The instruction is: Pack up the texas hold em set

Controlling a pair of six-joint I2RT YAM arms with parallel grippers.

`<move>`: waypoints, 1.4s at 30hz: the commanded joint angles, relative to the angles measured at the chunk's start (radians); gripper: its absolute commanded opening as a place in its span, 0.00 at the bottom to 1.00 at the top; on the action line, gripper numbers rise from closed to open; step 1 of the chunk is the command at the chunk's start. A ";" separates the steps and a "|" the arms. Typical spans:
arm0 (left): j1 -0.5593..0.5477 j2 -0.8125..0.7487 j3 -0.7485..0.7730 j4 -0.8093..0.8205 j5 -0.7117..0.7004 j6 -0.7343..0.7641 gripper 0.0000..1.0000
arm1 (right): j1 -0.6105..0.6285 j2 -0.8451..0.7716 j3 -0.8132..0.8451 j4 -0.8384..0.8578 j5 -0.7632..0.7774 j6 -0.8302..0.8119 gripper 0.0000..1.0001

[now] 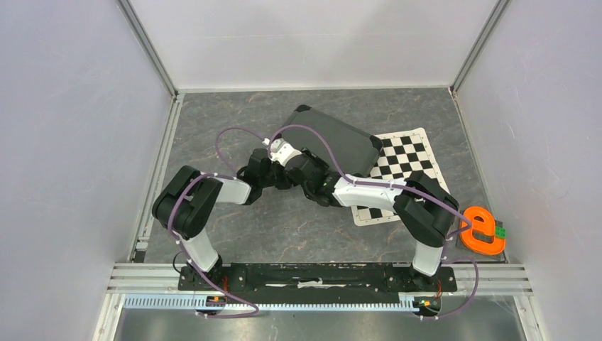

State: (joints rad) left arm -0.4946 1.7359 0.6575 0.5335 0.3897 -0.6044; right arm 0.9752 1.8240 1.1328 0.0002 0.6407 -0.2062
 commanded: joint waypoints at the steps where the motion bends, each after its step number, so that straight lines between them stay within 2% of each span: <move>1: -0.004 -0.057 -0.006 0.027 -0.056 0.015 0.02 | -0.023 0.107 -0.054 -0.261 0.032 0.064 0.47; 7: -0.004 -0.054 -0.045 0.142 -0.038 -0.051 0.02 | -0.019 0.114 -0.045 -0.265 0.027 0.070 0.47; 19: -0.005 -0.062 -0.083 0.268 -0.041 -0.139 0.02 | -0.020 0.125 -0.037 -0.268 0.016 0.072 0.47; 28: -0.005 0.002 -0.089 0.382 -0.079 -0.188 0.02 | -0.019 0.111 -0.052 -0.247 -0.025 0.076 0.47; 42: -0.005 0.013 -0.082 0.353 -0.128 -0.161 0.02 | -0.019 0.096 -0.067 -0.228 -0.059 0.076 0.48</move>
State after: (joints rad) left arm -0.4950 1.7538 0.5690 0.8627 0.2962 -0.7662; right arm 0.9905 1.8446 1.1488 -0.0109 0.6823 -0.2188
